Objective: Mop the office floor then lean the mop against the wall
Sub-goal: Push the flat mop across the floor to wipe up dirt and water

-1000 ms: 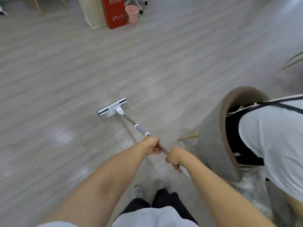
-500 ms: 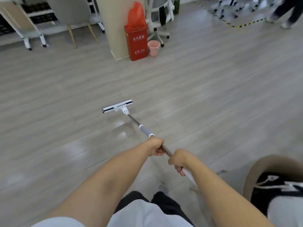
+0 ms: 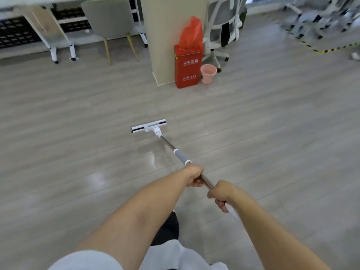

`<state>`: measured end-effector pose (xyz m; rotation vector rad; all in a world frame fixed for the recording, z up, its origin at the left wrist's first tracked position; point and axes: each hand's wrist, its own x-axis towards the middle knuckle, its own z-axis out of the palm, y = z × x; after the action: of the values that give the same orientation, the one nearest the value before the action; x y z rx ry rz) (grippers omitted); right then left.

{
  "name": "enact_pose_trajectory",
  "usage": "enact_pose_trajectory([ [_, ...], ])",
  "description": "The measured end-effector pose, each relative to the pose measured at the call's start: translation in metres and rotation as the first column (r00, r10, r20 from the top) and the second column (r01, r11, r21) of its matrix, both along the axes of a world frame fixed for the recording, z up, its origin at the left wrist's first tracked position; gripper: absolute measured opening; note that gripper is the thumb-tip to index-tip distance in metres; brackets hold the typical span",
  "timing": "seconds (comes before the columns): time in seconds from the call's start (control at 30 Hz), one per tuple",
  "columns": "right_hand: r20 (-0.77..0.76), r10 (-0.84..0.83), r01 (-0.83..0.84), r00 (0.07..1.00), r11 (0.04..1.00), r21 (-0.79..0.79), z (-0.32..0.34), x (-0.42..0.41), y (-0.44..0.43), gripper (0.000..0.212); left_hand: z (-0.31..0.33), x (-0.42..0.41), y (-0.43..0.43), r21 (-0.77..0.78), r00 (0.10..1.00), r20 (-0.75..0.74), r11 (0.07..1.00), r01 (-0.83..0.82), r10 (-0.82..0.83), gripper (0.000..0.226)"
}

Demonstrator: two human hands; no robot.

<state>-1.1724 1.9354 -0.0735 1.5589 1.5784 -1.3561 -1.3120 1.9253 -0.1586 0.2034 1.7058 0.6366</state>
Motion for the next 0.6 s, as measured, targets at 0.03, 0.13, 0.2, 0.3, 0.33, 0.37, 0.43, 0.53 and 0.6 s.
enact_pose_trajectory([
  [0.03,0.013,0.0,0.0,1.0,1.0,-0.008,0.0,-0.024,0.016,0.012,-0.003,-0.024,0.016,-0.009,1.0,0.003,1.0,0.003,-0.002,0.022],
  [0.13,0.033,0.036,-0.035,0.999,0.999,-0.036,0.002,-0.093,0.067,0.017,-0.005,-0.092,0.068,-0.013,1.0,0.018,1.0,0.006,-0.005,0.015],
  [0.2,0.04,0.048,-0.046,0.998,0.998,-0.034,0.006,-0.134,0.101,0.021,-0.003,-0.131,0.099,-0.025,1.0,0.014,1.0,-0.004,0.004,0.013],
  [0.3,0.037,0.014,-0.013,0.999,0.999,-0.034,0.009,-0.187,0.153,0.024,-0.003,-0.185,0.149,0.004,0.999,0.026,1.0,-0.027,0.027,0.017],
  [0.33,0.037,0.0,0.002,0.999,0.999,-0.033,0.008,-0.203,0.173,0.024,-0.002,-0.203,0.168,0.005,0.999,0.025,1.0,-0.028,0.027,0.017],
  [0.37,0.034,-0.006,0.007,0.999,1.0,-0.03,0.006,-0.218,0.193,0.024,-0.001,-0.219,0.187,-0.003,0.999,0.024,1.0,-0.022,0.022,0.016],
  [0.43,0.018,0.013,-0.013,1.0,0.999,-0.032,-0.001,-0.25,0.233,0.022,-0.005,-0.251,0.224,-0.029,1.0,0.028,1.0,0.001,0.0,0.009],
  [0.53,0.001,0.023,-0.023,1.0,0.999,-0.04,-0.013,-0.302,0.301,0.016,-0.009,-0.303,0.288,-0.033,0.999,0.032,0.999,-0.004,0.005,0.004],
  [0.6,-0.014,0.025,-0.026,1.0,0.999,-0.041,-0.021,-0.339,0.349,0.018,-0.011,-0.34,0.334,-0.032,0.999,0.026,0.999,-0.02,0.021,0.004],
])
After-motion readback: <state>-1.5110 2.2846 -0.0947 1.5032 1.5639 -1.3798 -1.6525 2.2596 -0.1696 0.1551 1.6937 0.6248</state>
